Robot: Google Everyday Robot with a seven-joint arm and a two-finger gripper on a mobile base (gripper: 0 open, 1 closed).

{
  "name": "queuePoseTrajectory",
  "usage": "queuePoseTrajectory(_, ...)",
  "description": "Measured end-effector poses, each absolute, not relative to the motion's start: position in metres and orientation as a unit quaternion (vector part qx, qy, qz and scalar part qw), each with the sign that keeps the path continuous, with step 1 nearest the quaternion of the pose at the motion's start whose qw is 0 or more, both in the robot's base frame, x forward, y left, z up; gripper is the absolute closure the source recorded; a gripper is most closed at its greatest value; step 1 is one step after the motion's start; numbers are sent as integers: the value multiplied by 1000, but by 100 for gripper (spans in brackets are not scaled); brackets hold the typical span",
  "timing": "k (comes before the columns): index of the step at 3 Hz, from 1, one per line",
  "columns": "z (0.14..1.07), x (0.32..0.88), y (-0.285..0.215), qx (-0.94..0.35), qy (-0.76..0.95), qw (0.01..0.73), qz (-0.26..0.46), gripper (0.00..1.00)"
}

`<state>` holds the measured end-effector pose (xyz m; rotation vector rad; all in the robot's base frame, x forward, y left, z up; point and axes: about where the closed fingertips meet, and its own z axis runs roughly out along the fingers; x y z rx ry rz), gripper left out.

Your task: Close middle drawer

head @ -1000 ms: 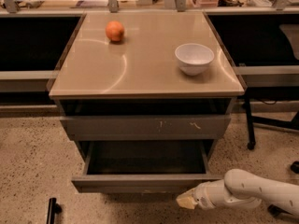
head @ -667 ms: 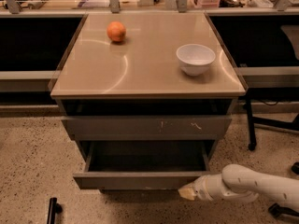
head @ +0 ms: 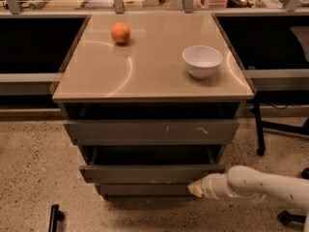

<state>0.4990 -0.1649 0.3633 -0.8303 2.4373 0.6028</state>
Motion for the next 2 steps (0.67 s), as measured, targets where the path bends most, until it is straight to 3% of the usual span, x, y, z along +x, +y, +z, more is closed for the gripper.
queuePoseTrajectory(1,384,551,-184,-306,899,286,130,100)
queuePoseTrajectory(2,381,550,-183,-305,900,284,128,100)
